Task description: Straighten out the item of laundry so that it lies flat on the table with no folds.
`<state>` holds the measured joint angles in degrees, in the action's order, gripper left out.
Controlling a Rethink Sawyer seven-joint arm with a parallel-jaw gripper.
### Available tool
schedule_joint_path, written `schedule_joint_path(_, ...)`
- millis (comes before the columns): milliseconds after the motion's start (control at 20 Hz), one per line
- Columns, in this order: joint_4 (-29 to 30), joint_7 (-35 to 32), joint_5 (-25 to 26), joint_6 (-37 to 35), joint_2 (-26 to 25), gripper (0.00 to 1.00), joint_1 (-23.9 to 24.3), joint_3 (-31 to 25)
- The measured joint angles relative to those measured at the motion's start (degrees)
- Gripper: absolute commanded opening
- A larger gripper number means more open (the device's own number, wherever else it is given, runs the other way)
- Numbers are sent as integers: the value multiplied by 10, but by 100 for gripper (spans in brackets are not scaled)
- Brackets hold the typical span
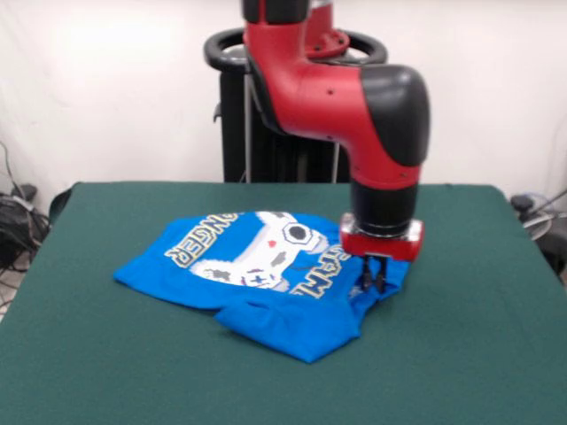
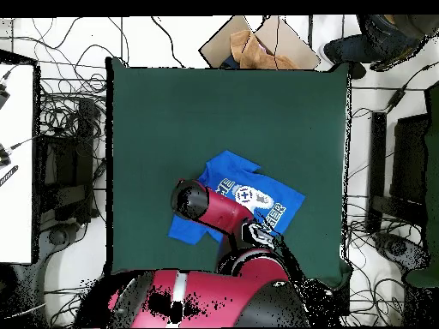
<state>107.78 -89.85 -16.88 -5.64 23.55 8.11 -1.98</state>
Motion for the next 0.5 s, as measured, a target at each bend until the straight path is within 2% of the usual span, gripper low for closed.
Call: schedule_joint_path(500,12,-81,-40,70,0,0,-43,0)
